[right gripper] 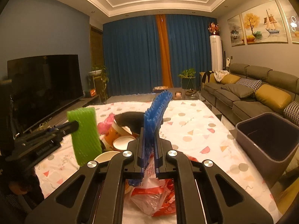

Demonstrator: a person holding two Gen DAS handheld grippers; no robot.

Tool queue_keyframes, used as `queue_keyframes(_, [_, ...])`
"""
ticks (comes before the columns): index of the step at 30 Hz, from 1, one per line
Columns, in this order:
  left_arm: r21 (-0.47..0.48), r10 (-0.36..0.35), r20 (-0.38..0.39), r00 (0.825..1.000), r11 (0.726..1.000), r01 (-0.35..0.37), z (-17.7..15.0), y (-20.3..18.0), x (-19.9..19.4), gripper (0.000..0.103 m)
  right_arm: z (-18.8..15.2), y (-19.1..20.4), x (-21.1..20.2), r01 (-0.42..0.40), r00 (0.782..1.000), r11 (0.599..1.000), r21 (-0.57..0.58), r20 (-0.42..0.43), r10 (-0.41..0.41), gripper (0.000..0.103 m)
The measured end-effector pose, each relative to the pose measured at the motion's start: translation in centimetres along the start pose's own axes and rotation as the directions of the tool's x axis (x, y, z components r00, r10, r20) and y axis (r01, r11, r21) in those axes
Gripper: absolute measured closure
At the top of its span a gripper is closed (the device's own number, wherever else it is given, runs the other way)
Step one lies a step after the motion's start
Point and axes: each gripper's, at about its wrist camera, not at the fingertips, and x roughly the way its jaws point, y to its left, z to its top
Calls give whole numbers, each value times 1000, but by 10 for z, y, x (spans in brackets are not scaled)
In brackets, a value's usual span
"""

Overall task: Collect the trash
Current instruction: 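Grasp the green foam sleeve with the left tool while the right tool grasps the blue foam sleeve, then carry both foam sleeves over the grey bin and open both tools to drop them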

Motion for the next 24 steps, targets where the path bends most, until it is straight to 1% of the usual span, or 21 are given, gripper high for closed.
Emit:
queue_keyframes(5, [15,-5,57,998,1000,4,14,-9,-26,93,9,-3,-17,6,999,1000,-8,40,-6,94])
queue_keyframes(14, [39,-32,74,997,999,29,27,-38,-42,93,22,-22,-52,35,994,999,-16,101,-33,95])
queue_keyframes(17, [59,-65,75,995,996,61,29,-58,-40,93,21,-31,-61,64,992,998,-20,112,-62,95])
queue_keyframes(20, [77,-101,81,992,993,94,32,-80,-38,93,23,-48,-68,104,987,994,-21,121,-101,95])
queue_keyframes(23, [99,-152,77,985,985,144,36,-109,-28,93,23,-68,-72,159,979,987,-22,129,-155,95])
queue_keyframes(24, [108,-171,73,982,981,163,37,-122,-22,93,24,-78,-73,189,974,982,-24,135,-184,95])
